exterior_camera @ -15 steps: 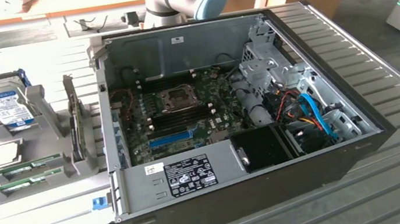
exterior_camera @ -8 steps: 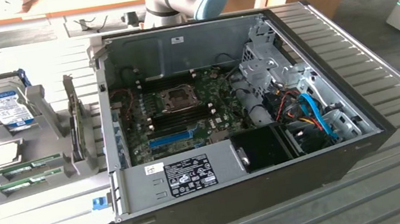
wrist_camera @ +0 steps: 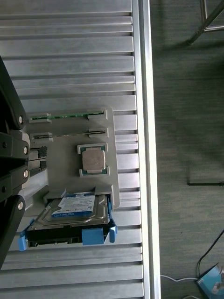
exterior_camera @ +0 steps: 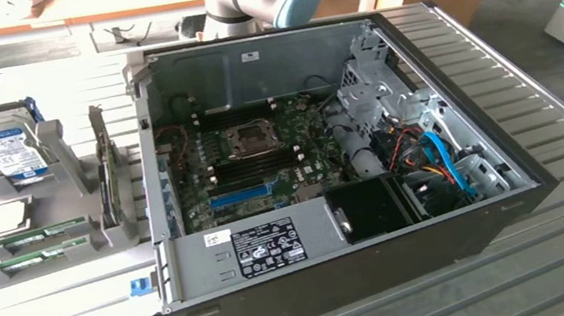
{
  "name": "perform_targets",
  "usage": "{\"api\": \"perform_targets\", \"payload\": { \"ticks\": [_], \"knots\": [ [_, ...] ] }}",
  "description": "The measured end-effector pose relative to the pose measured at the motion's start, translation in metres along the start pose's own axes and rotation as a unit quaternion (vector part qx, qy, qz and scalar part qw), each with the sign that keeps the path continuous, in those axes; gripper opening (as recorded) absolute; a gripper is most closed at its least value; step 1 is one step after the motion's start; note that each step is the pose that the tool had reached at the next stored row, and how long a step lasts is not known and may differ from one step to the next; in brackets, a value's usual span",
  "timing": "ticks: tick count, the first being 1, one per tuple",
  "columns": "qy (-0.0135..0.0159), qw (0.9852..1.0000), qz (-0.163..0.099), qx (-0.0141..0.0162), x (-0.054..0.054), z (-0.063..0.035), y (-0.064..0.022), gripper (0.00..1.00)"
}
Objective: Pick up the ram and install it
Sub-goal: 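Pick up the ram and move it above insertion slot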
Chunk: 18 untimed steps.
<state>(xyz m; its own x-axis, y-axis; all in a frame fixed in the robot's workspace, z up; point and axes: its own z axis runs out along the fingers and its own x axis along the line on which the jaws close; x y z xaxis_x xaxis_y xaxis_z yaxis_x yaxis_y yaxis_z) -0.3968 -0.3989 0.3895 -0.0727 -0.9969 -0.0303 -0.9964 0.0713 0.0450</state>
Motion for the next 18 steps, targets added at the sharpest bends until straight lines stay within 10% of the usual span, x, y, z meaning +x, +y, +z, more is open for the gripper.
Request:
{"api": "perform_targets", "payload": {
  "ticks": [18],
  "knots": [
    [0.0000, 1.0000, 0.000, 0.0000, 0.0000, 0.0000, 0.0000, 0.11]
  ]
}}
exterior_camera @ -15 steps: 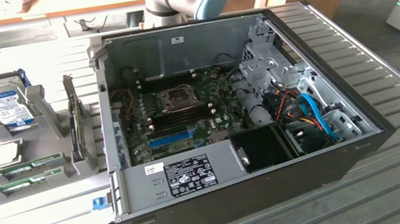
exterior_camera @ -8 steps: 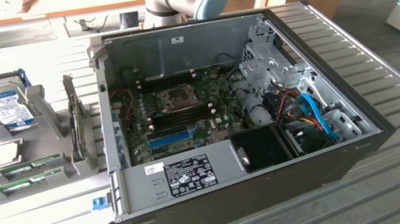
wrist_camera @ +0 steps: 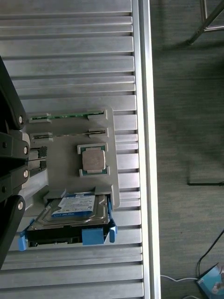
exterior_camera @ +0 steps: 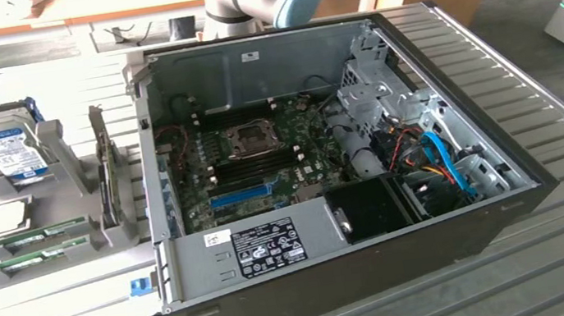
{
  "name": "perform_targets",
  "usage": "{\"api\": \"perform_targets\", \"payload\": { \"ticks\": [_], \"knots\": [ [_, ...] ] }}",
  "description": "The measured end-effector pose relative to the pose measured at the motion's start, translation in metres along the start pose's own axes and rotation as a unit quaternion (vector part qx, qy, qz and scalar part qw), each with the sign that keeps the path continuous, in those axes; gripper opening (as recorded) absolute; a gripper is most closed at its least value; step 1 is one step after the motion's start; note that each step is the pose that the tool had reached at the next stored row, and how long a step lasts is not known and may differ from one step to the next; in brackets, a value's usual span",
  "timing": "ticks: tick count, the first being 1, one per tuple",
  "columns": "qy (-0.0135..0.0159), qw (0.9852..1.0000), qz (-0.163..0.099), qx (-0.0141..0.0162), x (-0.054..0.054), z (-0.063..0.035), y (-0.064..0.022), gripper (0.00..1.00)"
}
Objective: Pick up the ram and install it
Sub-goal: 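Pick up the ram and move it above insertion slot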
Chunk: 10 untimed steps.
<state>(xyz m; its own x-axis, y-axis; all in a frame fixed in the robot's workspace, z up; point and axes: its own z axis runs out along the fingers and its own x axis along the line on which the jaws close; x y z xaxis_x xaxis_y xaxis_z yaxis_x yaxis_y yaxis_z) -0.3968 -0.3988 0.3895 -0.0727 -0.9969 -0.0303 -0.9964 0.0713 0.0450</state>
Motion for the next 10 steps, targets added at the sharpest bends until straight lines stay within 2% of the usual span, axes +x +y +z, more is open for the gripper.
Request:
{"api": "perform_targets", "payload": {
  "ticks": [10],
  "knots": [
    [0.0000, 1.0000, 0.000, 0.0000, 0.0001, 0.0000, 0.0000, 0.11]
  ]
}}
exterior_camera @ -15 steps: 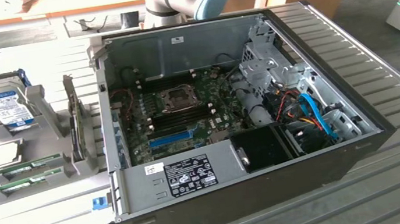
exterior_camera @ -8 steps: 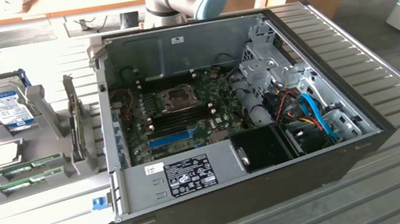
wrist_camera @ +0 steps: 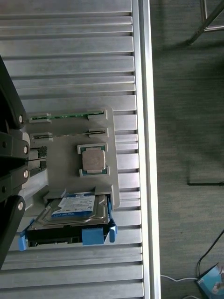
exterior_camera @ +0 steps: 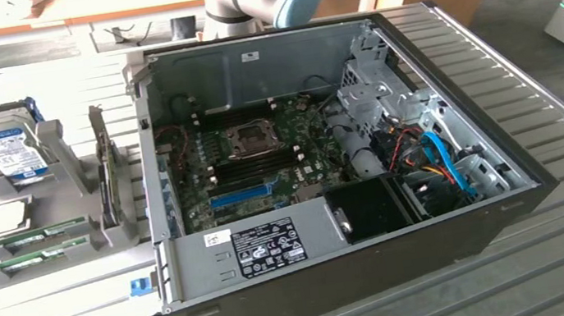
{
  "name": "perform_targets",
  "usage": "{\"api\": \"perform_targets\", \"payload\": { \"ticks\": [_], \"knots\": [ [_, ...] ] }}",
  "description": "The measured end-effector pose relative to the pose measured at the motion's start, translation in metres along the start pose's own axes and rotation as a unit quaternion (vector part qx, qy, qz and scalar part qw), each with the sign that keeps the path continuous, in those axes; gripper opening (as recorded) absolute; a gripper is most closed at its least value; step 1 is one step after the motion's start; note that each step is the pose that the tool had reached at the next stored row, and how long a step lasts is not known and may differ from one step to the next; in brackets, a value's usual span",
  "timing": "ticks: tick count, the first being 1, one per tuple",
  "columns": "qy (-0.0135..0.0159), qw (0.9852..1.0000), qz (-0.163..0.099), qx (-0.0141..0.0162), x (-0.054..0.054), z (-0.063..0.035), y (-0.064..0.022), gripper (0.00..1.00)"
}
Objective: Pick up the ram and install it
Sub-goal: 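Pick up the ram and move it above insertion slot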
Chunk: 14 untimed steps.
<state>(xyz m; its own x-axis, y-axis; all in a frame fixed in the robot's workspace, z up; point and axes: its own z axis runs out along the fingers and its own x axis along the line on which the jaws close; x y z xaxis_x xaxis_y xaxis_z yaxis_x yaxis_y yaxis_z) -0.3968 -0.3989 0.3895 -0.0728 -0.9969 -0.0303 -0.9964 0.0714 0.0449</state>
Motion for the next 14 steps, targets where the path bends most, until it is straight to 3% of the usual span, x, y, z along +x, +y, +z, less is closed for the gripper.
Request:
{"api": "perform_targets", "payload": {
  "ticks": [2, 3, 14],
  "knots": [
    [0.0000, 1.0000, 0.000, -0.0001, 0.0000, -0.0001, 0.0000, 0.16],
    [0.0000, 1.0000, 0.000, 0.0000, 0.0001, 0.0000, 0.0000, 0.24],
    [0.0000, 1.0000, 0.000, 0.0000, 0.0002, 0.0000, 0.0000, 0.25]
  ]
}}
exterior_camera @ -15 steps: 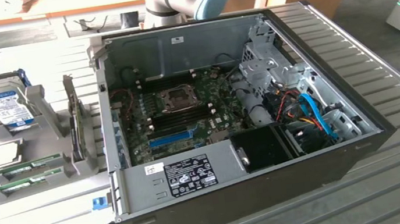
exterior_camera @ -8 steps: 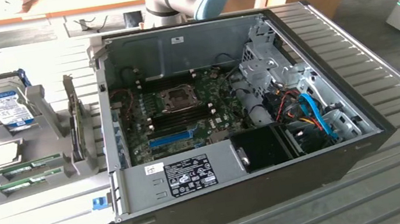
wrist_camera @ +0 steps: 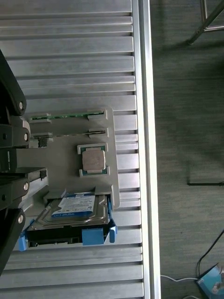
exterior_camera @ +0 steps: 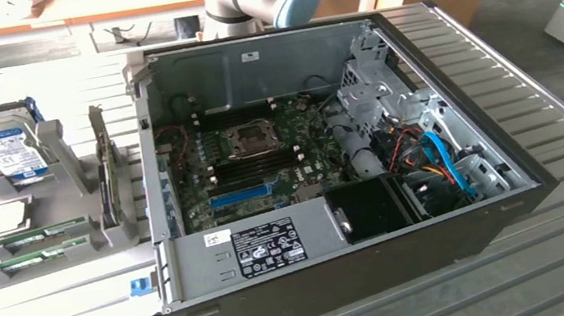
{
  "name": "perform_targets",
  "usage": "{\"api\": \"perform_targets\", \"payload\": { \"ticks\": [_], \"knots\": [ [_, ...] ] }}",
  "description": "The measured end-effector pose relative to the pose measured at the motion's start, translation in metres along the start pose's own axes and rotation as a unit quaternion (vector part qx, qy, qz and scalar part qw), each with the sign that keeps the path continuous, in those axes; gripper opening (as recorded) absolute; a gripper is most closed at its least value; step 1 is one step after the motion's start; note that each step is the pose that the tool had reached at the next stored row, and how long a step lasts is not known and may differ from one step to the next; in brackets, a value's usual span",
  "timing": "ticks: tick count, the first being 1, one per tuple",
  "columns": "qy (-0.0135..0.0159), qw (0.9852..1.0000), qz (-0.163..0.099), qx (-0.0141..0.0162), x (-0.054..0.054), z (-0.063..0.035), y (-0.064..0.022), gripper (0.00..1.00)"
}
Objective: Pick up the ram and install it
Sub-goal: 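Pick up the ram and move it above insertion slot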
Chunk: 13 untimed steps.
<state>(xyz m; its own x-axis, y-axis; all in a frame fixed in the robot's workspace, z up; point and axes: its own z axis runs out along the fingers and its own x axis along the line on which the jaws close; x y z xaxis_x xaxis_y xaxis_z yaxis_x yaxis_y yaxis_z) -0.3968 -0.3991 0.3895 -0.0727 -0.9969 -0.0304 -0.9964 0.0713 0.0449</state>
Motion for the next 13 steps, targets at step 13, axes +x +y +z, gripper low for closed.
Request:
{"api": "perform_targets", "payload": {
  "ticks": [13],
  "knots": [
    [0.0000, 1.0000, 0.000, 0.0000, 0.013, -0.0005, -0.0009, 0.31]
  ]
}}
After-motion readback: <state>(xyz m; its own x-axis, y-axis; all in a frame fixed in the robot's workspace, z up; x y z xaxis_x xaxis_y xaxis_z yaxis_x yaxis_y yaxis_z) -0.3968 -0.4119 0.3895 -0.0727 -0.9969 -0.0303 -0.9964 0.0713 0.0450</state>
